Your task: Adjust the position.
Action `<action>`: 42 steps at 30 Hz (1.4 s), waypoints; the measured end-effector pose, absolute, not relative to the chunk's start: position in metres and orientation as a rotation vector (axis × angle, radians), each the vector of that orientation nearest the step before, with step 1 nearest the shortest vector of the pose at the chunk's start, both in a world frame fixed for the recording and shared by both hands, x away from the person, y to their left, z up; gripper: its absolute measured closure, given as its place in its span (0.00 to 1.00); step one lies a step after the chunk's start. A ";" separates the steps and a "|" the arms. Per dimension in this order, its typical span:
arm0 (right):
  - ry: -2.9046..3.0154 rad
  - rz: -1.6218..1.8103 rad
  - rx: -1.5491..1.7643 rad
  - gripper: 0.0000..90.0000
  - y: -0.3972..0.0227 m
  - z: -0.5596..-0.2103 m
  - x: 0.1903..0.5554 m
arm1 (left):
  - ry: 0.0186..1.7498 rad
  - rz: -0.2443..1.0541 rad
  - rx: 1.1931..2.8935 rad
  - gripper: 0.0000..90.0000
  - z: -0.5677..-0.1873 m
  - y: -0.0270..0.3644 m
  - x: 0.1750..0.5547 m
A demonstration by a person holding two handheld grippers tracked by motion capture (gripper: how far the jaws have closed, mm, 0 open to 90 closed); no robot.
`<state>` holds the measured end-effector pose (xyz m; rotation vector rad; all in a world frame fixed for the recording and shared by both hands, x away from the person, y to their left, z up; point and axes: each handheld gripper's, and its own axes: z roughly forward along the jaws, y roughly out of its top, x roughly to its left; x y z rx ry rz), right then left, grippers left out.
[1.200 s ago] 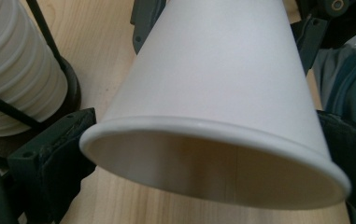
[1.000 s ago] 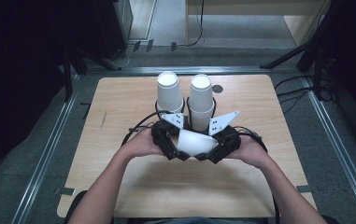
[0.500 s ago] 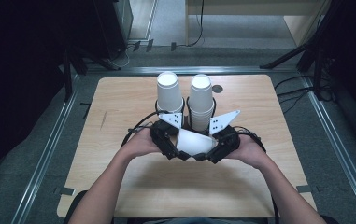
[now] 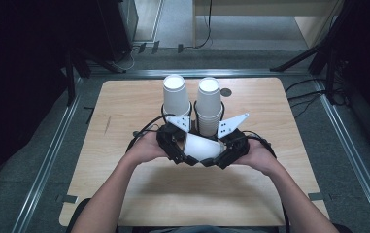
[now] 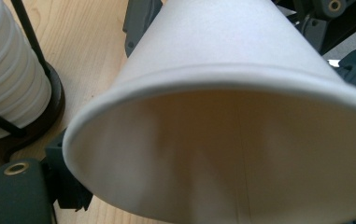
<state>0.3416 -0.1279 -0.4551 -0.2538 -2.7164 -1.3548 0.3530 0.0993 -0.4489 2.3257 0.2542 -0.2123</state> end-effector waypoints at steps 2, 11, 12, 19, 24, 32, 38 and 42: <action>-2.705 -1.335 -0.293 0.18 -0.127 -0.455 0.343 | 0.277 -0.212 2.331 0.13 -0.449 0.101 0.354; -2.754 -1.277 -0.340 0.17 -0.129 -0.459 0.345 | 0.312 -0.194 2.407 0.13 -0.440 0.108 0.359; -2.759 -1.268 -0.337 0.17 -0.129 -0.459 0.345 | 0.309 -0.166 2.431 0.13 -0.438 0.107 0.359; -2.838 -1.250 -0.331 0.17 -0.128 -0.463 0.345 | 0.320 -0.173 2.495 0.13 -0.432 0.106 0.361; -2.882 -1.259 -0.266 0.17 -0.129 -0.464 0.343 | 0.323 -0.172 2.549 0.13 -0.432 0.100 0.364; -2.909 -1.254 -0.275 0.18 -0.126 -0.469 0.343 | 0.331 -0.189 2.635 0.13 -0.435 0.088 0.367; -2.911 -1.236 -0.299 0.18 -0.124 -0.474 0.344 | 0.349 -0.184 2.672 0.13 -0.432 0.083 0.371; -2.915 -1.232 -0.314 0.18 -0.122 -0.477 0.345 | 0.347 -0.192 2.707 0.13 -0.433 0.077 0.371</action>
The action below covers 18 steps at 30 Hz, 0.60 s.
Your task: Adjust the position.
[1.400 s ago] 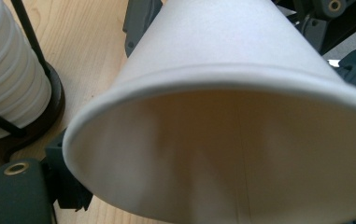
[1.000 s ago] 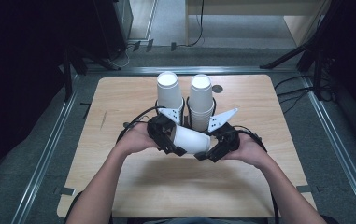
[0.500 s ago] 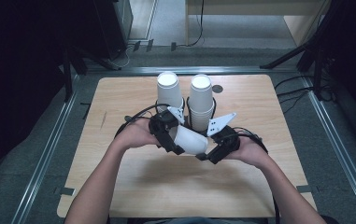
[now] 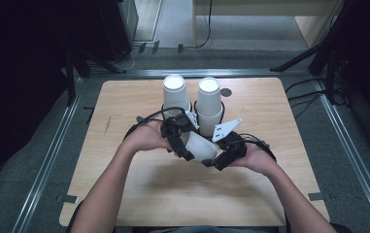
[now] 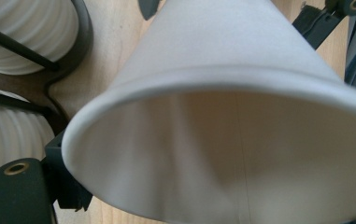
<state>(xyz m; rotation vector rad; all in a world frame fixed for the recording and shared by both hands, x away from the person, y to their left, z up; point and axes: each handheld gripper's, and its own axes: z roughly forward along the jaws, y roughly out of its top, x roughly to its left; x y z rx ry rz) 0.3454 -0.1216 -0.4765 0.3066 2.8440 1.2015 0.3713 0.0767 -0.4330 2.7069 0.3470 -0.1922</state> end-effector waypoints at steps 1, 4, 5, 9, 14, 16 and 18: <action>2.843 1.197 0.312 0.18 -0.121 -0.477 0.345 | 0.351 -0.184 2.716 0.13 -0.434 0.075 0.370; 2.842 1.175 0.319 0.18 -0.119 -0.480 0.346 | 0.349 -0.173 2.739 0.12 -0.437 0.072 0.370; 2.844 1.177 0.324 0.18 -0.118 -0.480 0.346 | 0.350 -0.177 2.741 0.12 -0.439 0.071 0.370; 2.862 1.183 0.314 0.18 -0.115 -0.483 0.345 | 0.345 -0.198 2.764 0.12 -0.443 0.069 0.369; 2.880 1.223 0.292 0.18 -0.111 -0.487 0.344 | 0.338 -0.241 2.772 0.12 -0.448 0.065 0.368; 2.884 1.232 0.277 0.18 -0.110 -0.488 0.343 | 0.347 -0.255 2.773 0.12 -0.449 0.063 0.367; 2.886 1.235 0.265 0.18 -0.109 -0.489 0.343 | 0.344 -0.255 2.780 0.12 -0.450 0.061 0.367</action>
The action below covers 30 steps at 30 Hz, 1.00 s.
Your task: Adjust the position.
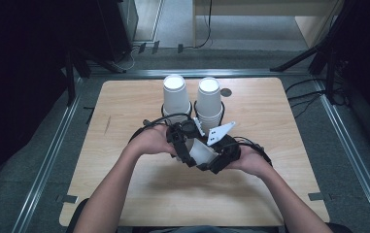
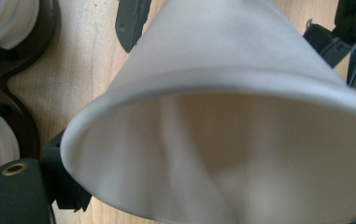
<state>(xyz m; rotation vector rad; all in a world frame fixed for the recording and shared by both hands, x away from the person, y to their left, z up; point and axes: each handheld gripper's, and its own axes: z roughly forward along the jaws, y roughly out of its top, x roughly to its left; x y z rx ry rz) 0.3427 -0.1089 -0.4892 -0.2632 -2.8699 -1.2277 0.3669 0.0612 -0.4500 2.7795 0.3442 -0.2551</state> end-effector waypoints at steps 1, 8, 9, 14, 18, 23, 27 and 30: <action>-2.867 -1.225 -0.263 0.19 -0.108 -0.490 0.342 | 0.350 -0.260 2.779 0.12 -0.450 0.061 0.367; -2.873 -1.225 -0.243 0.23 -0.107 -0.490 0.340 | 0.327 -0.255 2.793 0.11 -0.451 0.061 0.367; -2.878 -1.231 -0.235 0.24 -0.107 -0.490 0.340 | 0.316 -0.245 2.789 0.11 -0.451 0.061 0.367; -2.886 -1.238 -0.239 0.23 -0.108 -0.488 0.340 | 0.313 -0.209 2.722 0.08 -0.451 0.065 0.364; -2.884 -1.258 -0.250 0.23 -0.110 -0.486 0.341 | 0.303 -0.207 2.677 0.00 -0.448 0.067 0.362; -2.874 -1.276 -0.269 0.23 -0.113 -0.483 0.341 | 0.342 -0.187 2.586 0.00 -0.444 0.072 0.364; -2.860 -1.311 -0.278 0.23 -0.116 -0.481 0.343 | 0.354 -0.169 2.530 0.00 -0.441 0.078 0.364; -2.849 -1.324 -0.293 0.23 -0.118 -0.479 0.344 | 0.355 -0.160 2.519 0.00 -0.441 0.081 0.363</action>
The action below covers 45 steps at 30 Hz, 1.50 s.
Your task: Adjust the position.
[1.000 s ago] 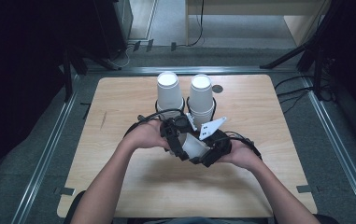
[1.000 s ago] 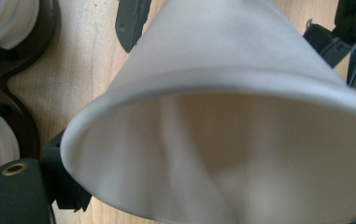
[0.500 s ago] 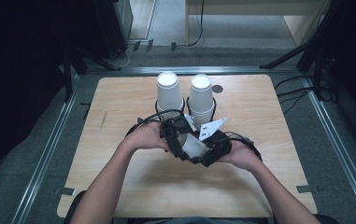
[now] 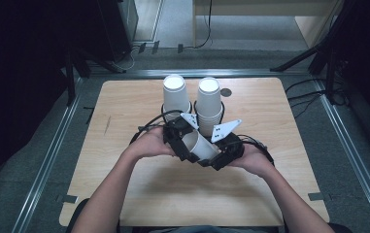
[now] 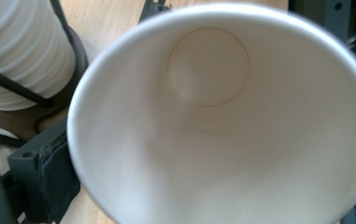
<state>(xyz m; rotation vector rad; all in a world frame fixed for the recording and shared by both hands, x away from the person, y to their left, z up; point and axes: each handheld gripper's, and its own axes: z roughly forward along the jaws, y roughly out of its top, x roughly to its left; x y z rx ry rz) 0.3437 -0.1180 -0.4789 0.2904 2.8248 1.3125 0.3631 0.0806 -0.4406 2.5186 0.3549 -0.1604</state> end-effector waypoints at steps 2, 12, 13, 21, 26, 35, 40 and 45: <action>2.820 1.331 0.297 0.23 -0.119 -0.478 0.344 | 0.362 -0.155 2.492 0.00 -0.440 0.082 0.362; 2.793 1.392 0.306 0.23 -0.122 -0.473 0.344 | 0.400 -0.132 2.378 0.00 -0.439 0.092 0.356; 2.793 1.399 0.310 0.23 -0.122 -0.473 0.344 | 0.404 -0.124 2.377 0.00 -0.440 0.092 0.355; 2.790 1.433 0.330 0.23 -0.123 -0.472 0.344 | 0.460 -0.128 2.313 0.00 -0.442 0.093 0.355; 2.788 1.436 0.336 0.23 -0.123 -0.472 0.345 | 0.498 -0.161 2.272 0.05 -0.443 0.093 0.358; 2.809 1.424 0.345 0.23 -0.123 -0.473 0.345 | 0.493 -0.176 2.284 0.11 -0.441 0.091 0.358; 2.831 1.393 0.355 0.18 -0.121 -0.473 0.344 | 0.487 -0.189 2.304 0.11 -0.439 0.091 0.358; 2.862 1.399 0.391 0.15 -0.121 -0.473 0.345 | 0.475 -0.158 2.301 0.11 -0.434 0.095 0.358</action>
